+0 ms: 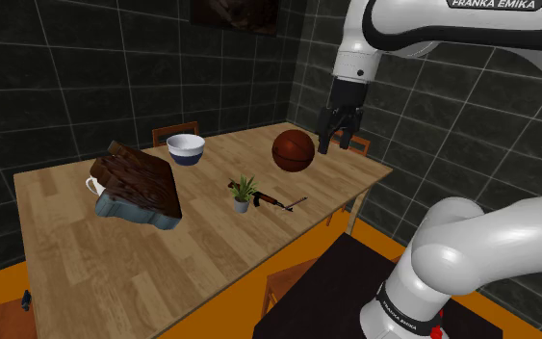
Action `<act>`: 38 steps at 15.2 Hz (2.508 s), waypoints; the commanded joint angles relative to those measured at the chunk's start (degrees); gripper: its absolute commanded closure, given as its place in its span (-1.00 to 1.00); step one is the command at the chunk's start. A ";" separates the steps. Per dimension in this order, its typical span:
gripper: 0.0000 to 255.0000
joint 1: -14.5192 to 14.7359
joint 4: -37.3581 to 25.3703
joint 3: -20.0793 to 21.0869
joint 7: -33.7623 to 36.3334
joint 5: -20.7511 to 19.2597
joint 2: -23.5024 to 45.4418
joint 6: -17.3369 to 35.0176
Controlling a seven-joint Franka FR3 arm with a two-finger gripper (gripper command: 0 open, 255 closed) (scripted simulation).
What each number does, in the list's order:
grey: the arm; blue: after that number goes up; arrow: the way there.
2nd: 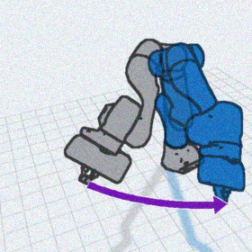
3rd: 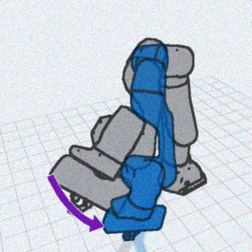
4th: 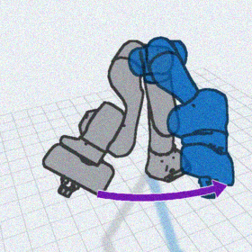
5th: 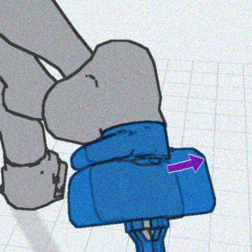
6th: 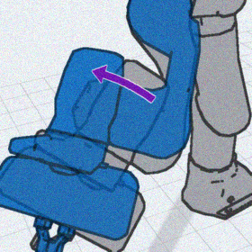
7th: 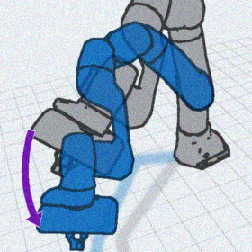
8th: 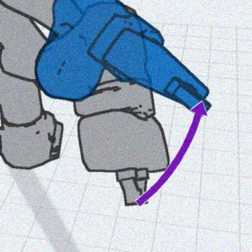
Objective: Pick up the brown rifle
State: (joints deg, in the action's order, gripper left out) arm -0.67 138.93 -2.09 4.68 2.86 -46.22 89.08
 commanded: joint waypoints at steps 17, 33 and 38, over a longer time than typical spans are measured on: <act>-1.00 -1.65 2.12 -4.75 -6.16 -2.70 27.42 31.92; -1.00 -3.80 -16.70 -6.90 -13.83 2.48 63.08 50.99; -1.00 -5.54 -26.51 -6.30 -15.58 4.18 74.15 53.00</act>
State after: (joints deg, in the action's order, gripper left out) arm -5.72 114.58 -8.54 -10.39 6.62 25.31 141.45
